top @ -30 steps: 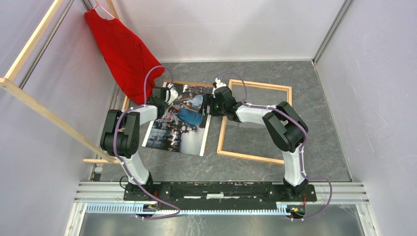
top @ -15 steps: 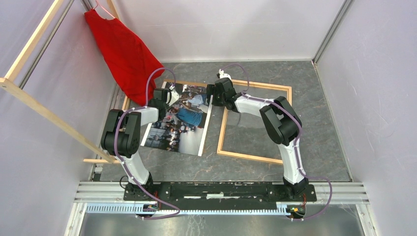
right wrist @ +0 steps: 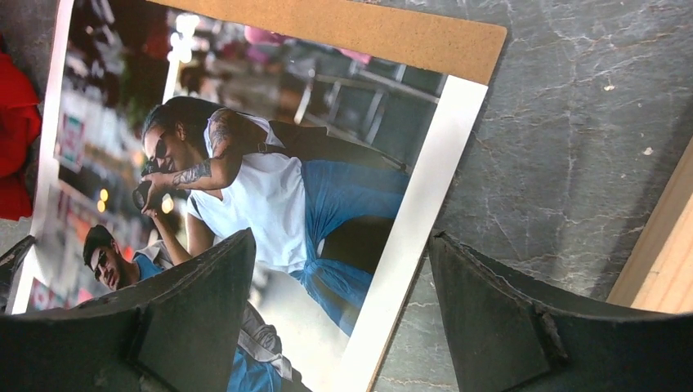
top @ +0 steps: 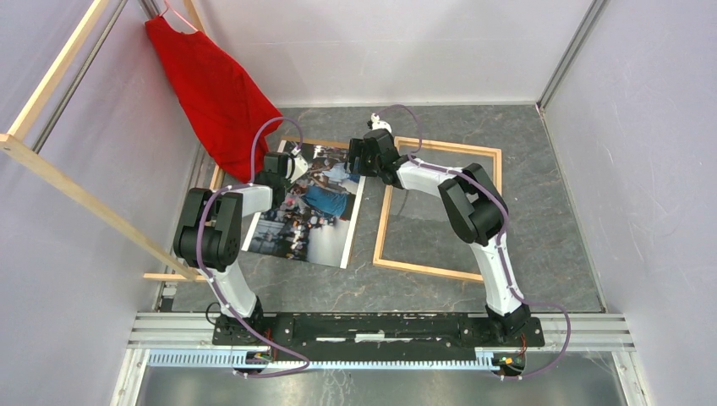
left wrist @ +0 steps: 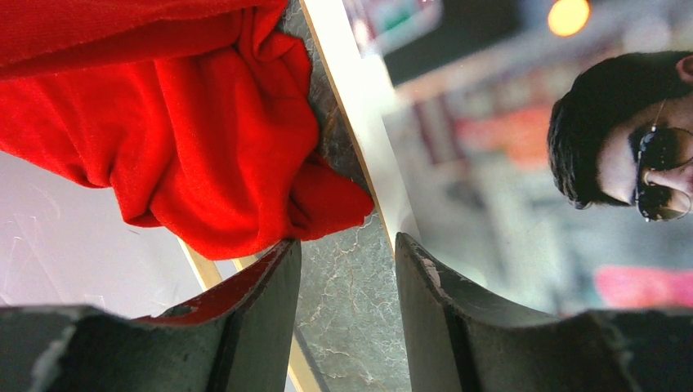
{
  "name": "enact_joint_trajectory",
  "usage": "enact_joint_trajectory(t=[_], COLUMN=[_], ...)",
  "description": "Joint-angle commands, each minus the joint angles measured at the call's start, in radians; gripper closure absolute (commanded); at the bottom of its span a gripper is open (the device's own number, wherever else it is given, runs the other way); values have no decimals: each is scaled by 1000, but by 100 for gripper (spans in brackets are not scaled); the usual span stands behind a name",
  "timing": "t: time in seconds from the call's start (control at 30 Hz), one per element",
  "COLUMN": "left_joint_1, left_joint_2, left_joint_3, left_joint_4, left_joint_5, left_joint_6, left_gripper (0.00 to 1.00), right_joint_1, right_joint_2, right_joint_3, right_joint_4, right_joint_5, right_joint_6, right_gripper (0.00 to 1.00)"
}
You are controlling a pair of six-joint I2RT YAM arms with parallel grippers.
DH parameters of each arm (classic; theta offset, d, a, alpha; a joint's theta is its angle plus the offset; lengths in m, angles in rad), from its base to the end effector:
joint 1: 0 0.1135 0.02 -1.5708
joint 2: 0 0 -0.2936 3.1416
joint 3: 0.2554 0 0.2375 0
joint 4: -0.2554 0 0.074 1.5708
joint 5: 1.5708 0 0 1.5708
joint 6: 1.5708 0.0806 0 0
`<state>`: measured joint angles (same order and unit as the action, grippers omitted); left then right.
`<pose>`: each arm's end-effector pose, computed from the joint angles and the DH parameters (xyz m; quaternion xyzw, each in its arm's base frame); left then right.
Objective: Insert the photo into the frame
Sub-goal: Pick up the photo at the center of the board.
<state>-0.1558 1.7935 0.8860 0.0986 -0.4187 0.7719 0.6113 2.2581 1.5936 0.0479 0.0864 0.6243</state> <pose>0.3761 -0.0259 0.1489 0.3372 0.8467 0.2941 0.2881 0.4544 0.3100 0.1567 0.0256 0.8874 0.2345 0.3962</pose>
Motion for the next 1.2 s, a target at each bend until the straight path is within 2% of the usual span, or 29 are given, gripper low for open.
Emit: enact_joint_trajectory(t=[0.0,0.3,0.77,0.83,0.97,1.17], left_joint_1=[7,0,-1,3,13,13], left_joint_2=[43,56,58,50,16,22], left_joint_3=[-35,-30,-24,-11,17,24], left_joint_4=[-59,-59,-64,-88,-152,-168], left_joint_5=[44,44,44,51,94,102], left_joint_6=[12,9,8,-2,-22,-34], left_gripper=[46,46,47,47,47,47], right_joint_1=[-2,20,36,36,45,34], right_joint_2=[-5,-121,-153,-189,-300,-278], right_joint_3=[13,-106,-133,-172,-372,-379], right_joint_4=[36,157,214,186,293,361], right_joint_5=[-24,-33,-126,-123,-154,-261], right_joint_6=[20,7,17,30,68,109], right_gripper=[16,17,17,17,18,19])
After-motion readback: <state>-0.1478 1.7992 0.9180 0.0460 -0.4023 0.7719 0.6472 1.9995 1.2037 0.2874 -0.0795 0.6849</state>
